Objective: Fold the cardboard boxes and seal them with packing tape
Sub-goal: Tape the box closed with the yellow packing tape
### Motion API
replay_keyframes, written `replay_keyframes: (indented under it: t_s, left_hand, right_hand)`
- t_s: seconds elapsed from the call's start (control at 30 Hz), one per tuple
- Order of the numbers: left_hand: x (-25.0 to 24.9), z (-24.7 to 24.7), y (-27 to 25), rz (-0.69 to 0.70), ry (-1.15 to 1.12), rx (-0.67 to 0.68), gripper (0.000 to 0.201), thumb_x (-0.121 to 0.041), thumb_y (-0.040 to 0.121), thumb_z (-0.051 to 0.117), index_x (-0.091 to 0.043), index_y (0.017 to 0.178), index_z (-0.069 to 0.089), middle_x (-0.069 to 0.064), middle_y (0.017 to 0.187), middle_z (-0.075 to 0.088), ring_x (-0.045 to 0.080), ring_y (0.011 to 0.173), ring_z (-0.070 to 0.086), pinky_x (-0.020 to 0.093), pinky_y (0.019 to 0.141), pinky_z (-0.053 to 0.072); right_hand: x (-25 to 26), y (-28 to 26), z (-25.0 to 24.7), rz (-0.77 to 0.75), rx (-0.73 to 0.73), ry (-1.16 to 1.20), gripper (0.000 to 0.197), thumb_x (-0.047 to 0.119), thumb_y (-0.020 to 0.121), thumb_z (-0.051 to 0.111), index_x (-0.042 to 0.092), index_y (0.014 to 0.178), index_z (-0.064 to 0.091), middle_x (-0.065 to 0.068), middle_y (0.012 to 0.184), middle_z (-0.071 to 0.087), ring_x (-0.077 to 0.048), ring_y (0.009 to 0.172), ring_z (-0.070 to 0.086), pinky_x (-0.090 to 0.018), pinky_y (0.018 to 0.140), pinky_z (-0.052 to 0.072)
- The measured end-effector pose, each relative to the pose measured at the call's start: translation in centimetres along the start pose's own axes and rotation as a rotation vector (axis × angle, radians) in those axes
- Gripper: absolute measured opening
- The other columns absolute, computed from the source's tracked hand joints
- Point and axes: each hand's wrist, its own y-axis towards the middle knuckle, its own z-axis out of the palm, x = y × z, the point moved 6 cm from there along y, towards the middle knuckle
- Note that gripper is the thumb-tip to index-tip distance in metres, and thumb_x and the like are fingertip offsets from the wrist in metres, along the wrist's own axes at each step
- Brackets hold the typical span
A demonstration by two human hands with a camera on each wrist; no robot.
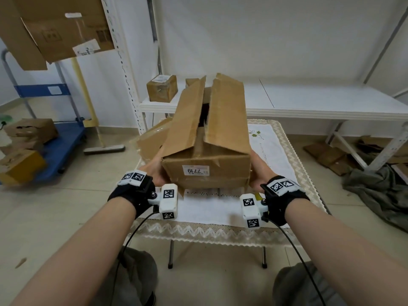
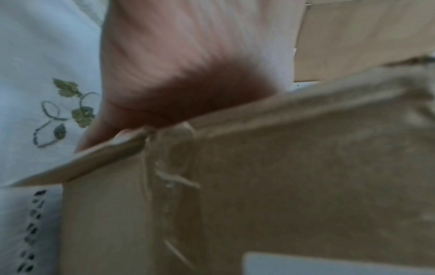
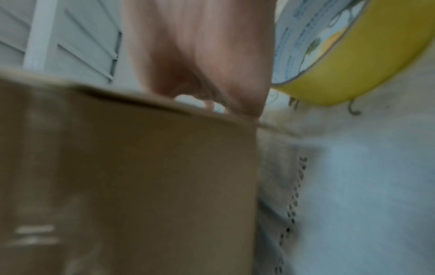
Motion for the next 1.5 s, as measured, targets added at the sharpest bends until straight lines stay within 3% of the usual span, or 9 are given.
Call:
replay_keyframes:
  t_s: [0.17, 0.3, 0.4, 0.53, 0.7, 0.87, 1.07, 1.2, 1.5]
  left_hand:
    - [-0.4, -0.6, 0.9, -0.052, 0.166, 0.021, 0.082, -0.086, 0.079, 0.044, -0.021, 0.128, 0.058, 0.02, 0.113, 0.072, 0.039, 0.109, 0.065, 0.054, 0.093, 0.052]
    - [-0.8, -0.7, 1.0, -0.041, 0.252, -0.053, 0.093, -0.092, 0.073, 0.044, -0.015, 0.124, 0.061, 0.014, 0.115, 0.069, 0.035, 0.109, 0.063, 0.048, 0.091, 0.052]
    - [-0.8, -0.9, 0.9, -0.03, 0.255, -0.098, 0.082, -0.09, 0.076, 0.043, -0.013, 0.099, 0.06, 0.007, 0.082, 0.06, 0.024, 0.074, 0.055, 0.036, 0.079, 0.046]
    - [-1.0, -1.8, 1.0, 0.013, 0.218, -0.174, 0.076, -0.085, 0.078, 0.047, -0.013, 0.102, 0.058, 0.003, 0.08, 0.051, 0.019, 0.067, 0.046, 0.031, 0.065, 0.042]
    - [-3.1, -0.2, -0.3, 0.227, 0.285, -0.173, 0.067, -0.075, 0.087, 0.045, -0.021, 0.124, 0.061, 0.004, 0.131, 0.06, 0.023, 0.116, 0.056, 0.044, 0.108, 0.041]
    - [-6.1, 3.2, -2.3, 0.45, 0.362, -0.147, 0.058, -0.06, 0.096, 0.044, -0.02, 0.138, 0.052, -0.002, 0.136, 0.058, 0.016, 0.123, 0.055, 0.04, 0.11, 0.04]
    - [-9.3, 6.5, -4.2, 0.526, 0.354, -0.144, 0.038, -0.048, 0.096, 0.055, -0.021, 0.122, 0.06, -0.008, 0.117, 0.065, 0.008, 0.11, 0.06, 0.027, 0.092, 0.048]
    - [-11.3, 8.0, -5.8, 0.666, 0.424, -0.171, 0.032, -0.044, 0.093, 0.064, -0.025, 0.118, 0.065, -0.013, 0.119, 0.062, 0.001, 0.11, 0.054, 0.021, 0.081, 0.041]
    - [-12.4, 13.7, -9.1, 0.922, 0.728, 0.033, 0.042, -0.04, 0.085, 0.076, -0.034, 0.125, 0.065, -0.019, 0.13, 0.059, 0.004, 0.127, 0.051, 0.029, 0.107, 0.039]
  right_hand:
    - [1.1, -0.3, -0.9, -0.066, -0.086, -0.166, 0.023, 0.026, 0.079, 0.066, 0.014, 0.097, 0.061, -0.009, 0.097, 0.048, -0.025, 0.085, 0.04, -0.033, 0.069, 0.033]
    - [3.8, -1.9, -2.9, -0.182, -0.216, -0.403, 0.02, 0.006, 0.094, 0.061, 0.017, 0.077, 0.064, -0.005, 0.085, 0.06, -0.023, 0.081, 0.052, -0.028, 0.075, 0.045]
    - [4.9, -3.4, -5.0, -0.199, -0.323, -0.7, 0.031, -0.002, 0.091, 0.054, 0.022, 0.072, 0.06, -0.004, 0.082, 0.06, -0.023, 0.087, 0.053, -0.026, 0.074, 0.041]
    - [3.9, -5.2, -6.3, -0.055, -0.277, -0.999, 0.022, -0.008, 0.09, 0.054, 0.009, 0.095, 0.067, -0.004, 0.097, 0.061, -0.023, 0.1, 0.053, -0.026, 0.079, 0.045]
    - [2.5, -6.0, -6.2, -0.024, -0.223, -1.175, 0.033, -0.001, 0.09, 0.064, 0.007, 0.121, 0.069, -0.012, 0.11, 0.063, -0.026, 0.098, 0.058, -0.032, 0.081, 0.052]
    - [2.2, -6.4, -5.9, -0.036, -0.248, -1.389, 0.036, -0.001, 0.093, 0.057, 0.003, 0.128, 0.065, -0.019, 0.131, 0.062, -0.034, 0.117, 0.06, -0.034, 0.088, 0.051]
    - [4.7, -7.6, -8.0, -0.168, -0.491, -1.208, 0.02, 0.012, 0.093, 0.059, 0.004, 0.105, 0.072, -0.015, 0.113, 0.07, -0.033, 0.1, 0.067, -0.034, 0.082, 0.056]
    - [8.1, -9.7, -9.3, -0.362, -0.636, -0.916, 0.039, -0.004, 0.092, 0.049, 0.009, 0.126, 0.065, -0.022, 0.13, 0.061, -0.04, 0.12, 0.057, -0.037, 0.096, 0.046]
    - [15.4, -16.6, -4.0, -1.129, -0.622, -0.565, 0.054, -0.018, 0.066, 0.037, 0.005, 0.111, 0.054, -0.007, 0.111, 0.047, -0.02, 0.102, 0.042, -0.024, 0.078, 0.027]
